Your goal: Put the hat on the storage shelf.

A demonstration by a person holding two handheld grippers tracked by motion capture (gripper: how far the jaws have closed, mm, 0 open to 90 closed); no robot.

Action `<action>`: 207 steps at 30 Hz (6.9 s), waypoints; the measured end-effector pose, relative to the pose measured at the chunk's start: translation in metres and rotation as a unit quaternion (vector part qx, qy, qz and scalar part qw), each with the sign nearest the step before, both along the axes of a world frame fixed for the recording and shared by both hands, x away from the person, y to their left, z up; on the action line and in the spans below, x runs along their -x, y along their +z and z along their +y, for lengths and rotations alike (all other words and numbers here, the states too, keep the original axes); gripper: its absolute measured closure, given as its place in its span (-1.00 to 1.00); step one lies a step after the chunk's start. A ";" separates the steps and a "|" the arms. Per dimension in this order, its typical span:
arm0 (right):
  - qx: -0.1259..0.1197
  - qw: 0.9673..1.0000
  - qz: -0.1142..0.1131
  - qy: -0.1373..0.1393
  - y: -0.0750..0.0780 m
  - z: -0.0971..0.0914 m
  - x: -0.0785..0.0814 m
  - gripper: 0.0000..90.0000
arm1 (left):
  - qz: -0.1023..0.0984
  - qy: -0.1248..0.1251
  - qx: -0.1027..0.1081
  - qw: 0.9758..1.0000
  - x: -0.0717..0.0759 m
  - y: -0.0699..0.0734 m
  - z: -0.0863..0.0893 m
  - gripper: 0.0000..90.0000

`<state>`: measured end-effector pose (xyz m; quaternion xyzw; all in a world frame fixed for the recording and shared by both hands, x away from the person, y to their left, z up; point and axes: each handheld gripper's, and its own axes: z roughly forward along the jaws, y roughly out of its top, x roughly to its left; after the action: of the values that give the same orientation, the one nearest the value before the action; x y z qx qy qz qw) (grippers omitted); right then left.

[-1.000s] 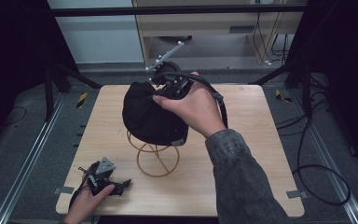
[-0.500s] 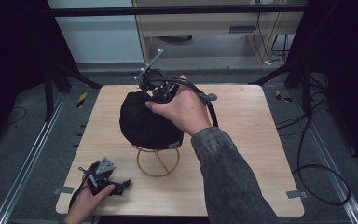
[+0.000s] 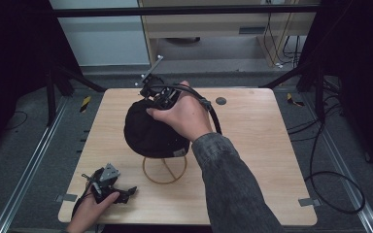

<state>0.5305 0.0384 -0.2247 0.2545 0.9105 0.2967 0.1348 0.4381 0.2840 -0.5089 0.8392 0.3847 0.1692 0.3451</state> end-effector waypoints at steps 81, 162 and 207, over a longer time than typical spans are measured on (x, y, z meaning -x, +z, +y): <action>-0.137 0.977 -0.041 -0.156 -0.054 -0.162 0.026 0.05 | 0.000 -0.003 0.001 1.000 0.000 0.000 0.000 -1.00; -0.091 0.967 -0.001 -0.239 -0.234 -0.221 0.052 -0.74 | 0.001 -0.001 0.000 1.000 0.003 0.000 0.001 -1.00; -0.099 0.978 0.011 -0.185 -0.280 -0.171 0.060 -0.78 | 0.000 -0.001 0.001 1.000 0.004 0.000 0.001 -1.00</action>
<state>0.4710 -0.1331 -0.5048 0.4338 0.8153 0.3522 0.1516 0.4345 0.2846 -0.5092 0.8394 0.3840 0.1680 0.3461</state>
